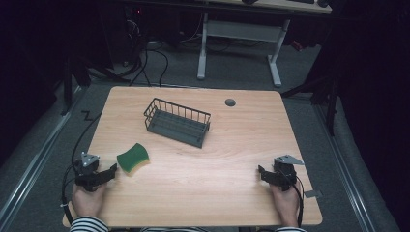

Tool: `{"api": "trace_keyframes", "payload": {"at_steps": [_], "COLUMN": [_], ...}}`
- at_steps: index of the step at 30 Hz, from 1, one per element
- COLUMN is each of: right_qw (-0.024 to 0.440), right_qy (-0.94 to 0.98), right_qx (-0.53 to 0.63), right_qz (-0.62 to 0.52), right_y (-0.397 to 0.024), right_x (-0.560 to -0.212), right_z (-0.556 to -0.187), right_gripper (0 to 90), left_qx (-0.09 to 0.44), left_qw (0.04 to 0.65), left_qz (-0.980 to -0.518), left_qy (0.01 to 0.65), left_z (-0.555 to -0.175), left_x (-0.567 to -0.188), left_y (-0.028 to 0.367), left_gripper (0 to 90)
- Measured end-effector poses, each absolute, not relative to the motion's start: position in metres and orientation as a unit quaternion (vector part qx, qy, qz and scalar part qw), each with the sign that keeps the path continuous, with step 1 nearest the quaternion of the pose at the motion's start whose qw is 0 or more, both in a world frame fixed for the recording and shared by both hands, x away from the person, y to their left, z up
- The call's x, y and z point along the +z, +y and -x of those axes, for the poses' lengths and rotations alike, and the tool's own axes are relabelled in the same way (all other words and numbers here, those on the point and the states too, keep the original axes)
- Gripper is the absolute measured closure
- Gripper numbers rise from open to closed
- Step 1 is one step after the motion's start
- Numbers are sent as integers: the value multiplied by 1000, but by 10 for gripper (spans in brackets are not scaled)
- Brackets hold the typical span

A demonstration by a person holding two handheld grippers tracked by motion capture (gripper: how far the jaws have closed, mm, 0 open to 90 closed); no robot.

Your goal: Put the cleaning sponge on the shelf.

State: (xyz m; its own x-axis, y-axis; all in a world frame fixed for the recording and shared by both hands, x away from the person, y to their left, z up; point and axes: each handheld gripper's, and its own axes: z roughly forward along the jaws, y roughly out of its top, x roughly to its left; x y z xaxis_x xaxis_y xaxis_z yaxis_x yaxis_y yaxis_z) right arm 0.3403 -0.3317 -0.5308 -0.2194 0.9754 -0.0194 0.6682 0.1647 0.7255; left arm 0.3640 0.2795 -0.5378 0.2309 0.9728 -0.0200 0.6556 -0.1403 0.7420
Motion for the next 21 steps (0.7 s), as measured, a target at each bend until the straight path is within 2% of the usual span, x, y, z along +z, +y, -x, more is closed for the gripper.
{"api": "trace_keyframes", "payload": {"at_steps": [6, 8, 12, 21], "right_qw": [253, 253, 253, 250], "right_qy": [719, 720, 720, 721], "right_qx": [303, 303, 303, 302], "right_qz": [-572, -571, -571, -572], "right_y": [-332, -332, -332, -331], "right_x": [-531, -531, -531, -531], "right_z": [-340, -340, -340, -340], "right_gripper": [292, 291, 290, 281], "left_qx": [245, 244, 243, 239], "left_qw": [325, 328, 328, 327], "left_qz": [-715, -718, -718, -726], "left_qy": [568, 564, 563, 556], "left_z": [-364, -364, -364, -364], "left_x": [-538, -538, -538, -538], "left_y": [279, 279, 279, 278], "left_gripper": [299, 331, 338, 287]}}
